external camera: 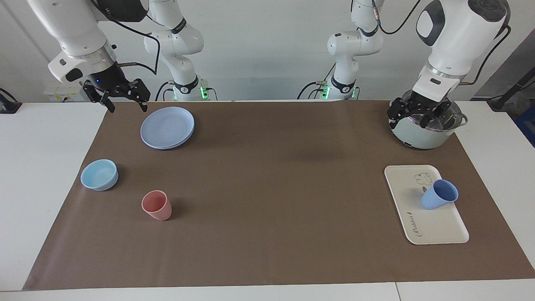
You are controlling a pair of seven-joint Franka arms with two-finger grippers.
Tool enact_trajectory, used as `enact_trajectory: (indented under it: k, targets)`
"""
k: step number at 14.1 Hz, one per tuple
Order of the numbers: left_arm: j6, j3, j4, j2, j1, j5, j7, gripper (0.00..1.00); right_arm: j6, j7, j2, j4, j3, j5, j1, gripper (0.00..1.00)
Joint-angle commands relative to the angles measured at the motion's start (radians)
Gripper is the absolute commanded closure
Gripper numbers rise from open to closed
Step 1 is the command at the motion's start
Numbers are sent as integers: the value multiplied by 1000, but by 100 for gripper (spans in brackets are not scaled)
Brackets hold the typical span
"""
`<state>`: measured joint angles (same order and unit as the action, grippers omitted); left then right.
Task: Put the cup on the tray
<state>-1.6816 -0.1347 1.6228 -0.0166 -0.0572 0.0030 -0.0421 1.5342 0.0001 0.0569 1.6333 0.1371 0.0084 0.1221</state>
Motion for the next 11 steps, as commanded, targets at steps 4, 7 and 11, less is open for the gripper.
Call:
enact_trajectory:
  k: [4,7,11]
  targets:
    - [-38,-16,16,13,16,-8,-1,0,-19,11,14,-1,-1,-21,-2,0]
    - [-47,-13,12,13,22,-8,-2,0,-19,11,14,-1,-2,-21,-1,0]
    - [-37,76,2,15,120,-8,-2,0,-16,8,15,-1,-2,-19,-1,0]
